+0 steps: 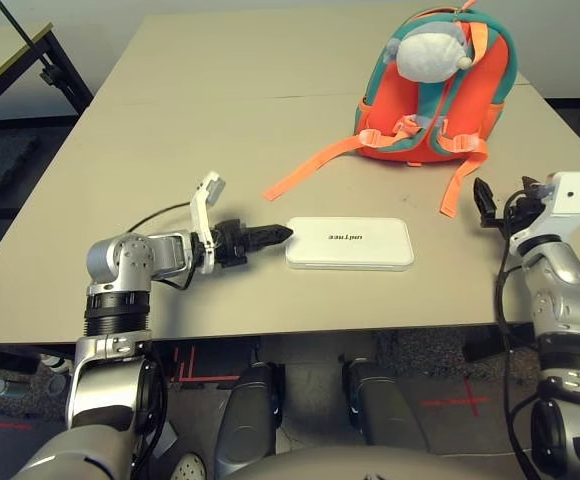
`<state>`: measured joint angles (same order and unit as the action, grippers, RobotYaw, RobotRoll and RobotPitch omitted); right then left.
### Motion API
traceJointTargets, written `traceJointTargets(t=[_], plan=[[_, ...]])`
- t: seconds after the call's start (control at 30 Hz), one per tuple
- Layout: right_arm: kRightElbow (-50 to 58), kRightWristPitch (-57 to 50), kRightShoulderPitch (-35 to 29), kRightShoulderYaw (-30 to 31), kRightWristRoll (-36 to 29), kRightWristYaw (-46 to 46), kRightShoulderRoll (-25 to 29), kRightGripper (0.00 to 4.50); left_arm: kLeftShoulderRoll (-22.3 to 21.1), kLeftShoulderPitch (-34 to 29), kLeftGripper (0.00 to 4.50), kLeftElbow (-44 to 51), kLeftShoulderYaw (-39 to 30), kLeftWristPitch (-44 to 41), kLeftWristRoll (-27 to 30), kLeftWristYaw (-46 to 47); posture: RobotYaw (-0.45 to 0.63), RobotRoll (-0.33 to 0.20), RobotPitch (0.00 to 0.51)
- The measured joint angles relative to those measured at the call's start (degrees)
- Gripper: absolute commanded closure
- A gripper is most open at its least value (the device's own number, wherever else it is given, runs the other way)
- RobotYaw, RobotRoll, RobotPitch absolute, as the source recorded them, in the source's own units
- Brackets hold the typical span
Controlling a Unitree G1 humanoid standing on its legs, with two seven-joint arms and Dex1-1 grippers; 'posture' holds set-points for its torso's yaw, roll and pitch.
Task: Put the pencil case into the backpack and zip it.
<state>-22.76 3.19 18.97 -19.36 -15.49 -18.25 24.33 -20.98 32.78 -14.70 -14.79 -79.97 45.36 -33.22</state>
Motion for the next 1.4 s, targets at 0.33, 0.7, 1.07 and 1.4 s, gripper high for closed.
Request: traceJointTargets(t=[0.33, 0.7, 1.07, 1.4], plan=[[3.65, -5.23, -4.07, 3.28, 2.33, -3.29, 3.55, 1.4, 0.51, 0.8, 0.0, -1.87, -0.3, -0.39, -0.05, 0.08, -0.13, 0.0, 0.135], [13.72, -15.82, -9.03, 13.25, 6.73, -14.29, 10.47, 4.47, 0.6, 1.99, 0.0, -2.68, -0.46, -3.33, -0.03, 0.02, -0.13, 0.0, 0.134], [20.59, -20.15, -9.76, 17.8, 7.95, -20.03, 12.6, 4.47, 0.73, 2.51, 0.0, -4.15, -1.68, -5.38, 0.03, -0.19, -0.13, 0.0, 0.134], [26.47, -25.53, -9.68, 21.02, 7.24, -24.07, 12.24, 4.47, 1.24, 2.51, 0.0, -4.16, -1.87, -6.19, 0.01, -0.18, -0.13, 0.0, 0.142]])
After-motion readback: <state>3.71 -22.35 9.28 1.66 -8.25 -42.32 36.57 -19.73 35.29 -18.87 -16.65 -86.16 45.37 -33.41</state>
